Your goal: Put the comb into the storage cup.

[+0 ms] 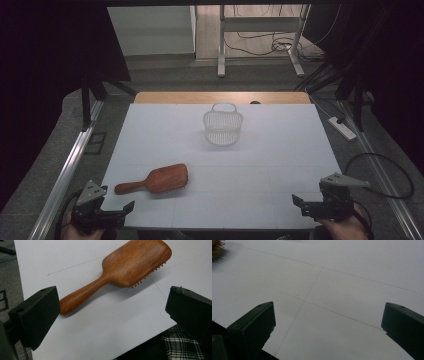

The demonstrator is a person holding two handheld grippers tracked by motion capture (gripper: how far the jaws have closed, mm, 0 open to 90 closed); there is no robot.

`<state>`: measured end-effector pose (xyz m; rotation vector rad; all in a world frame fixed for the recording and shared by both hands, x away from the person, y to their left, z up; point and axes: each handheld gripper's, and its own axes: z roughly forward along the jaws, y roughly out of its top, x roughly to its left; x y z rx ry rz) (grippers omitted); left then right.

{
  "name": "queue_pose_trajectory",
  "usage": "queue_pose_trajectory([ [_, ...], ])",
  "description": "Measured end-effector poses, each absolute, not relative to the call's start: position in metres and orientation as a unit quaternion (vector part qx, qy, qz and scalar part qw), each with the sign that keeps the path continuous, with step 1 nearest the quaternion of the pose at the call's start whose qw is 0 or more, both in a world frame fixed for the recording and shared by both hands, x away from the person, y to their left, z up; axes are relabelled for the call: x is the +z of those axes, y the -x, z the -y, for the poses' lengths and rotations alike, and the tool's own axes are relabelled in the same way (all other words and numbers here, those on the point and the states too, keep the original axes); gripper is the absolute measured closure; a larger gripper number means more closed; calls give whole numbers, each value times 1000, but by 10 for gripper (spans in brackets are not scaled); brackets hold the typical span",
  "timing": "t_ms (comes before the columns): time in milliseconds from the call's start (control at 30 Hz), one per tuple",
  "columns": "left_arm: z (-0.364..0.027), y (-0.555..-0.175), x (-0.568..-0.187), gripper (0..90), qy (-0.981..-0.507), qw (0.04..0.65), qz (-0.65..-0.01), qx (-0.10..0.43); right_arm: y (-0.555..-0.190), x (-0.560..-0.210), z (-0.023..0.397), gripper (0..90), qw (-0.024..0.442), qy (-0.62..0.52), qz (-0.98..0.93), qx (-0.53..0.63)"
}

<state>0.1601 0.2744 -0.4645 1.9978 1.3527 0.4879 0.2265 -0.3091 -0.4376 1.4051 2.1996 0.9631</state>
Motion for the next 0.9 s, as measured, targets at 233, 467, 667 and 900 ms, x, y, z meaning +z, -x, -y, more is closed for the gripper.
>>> queue_pose_trajectory([
  [233, -275, -161, -465, 2, -765, 334, -520, 182, -226, -438, 306, 2, 181, -490, -788, 327],
  [467, -274, -163, -465, 0, -770, 329, -519, 174, -227, -439, 307, 0, 171, -491, -789, 329],
  [667, -274, -164, -465, 0, -771, 327, -518, 170, -228, -439, 307, 0, 170, -488, -790, 330],
  [900, -273, -163, -465, 0, -774, 326, -515, 170, -228, -439, 306, 0, 168, -483, -794, 329],
])
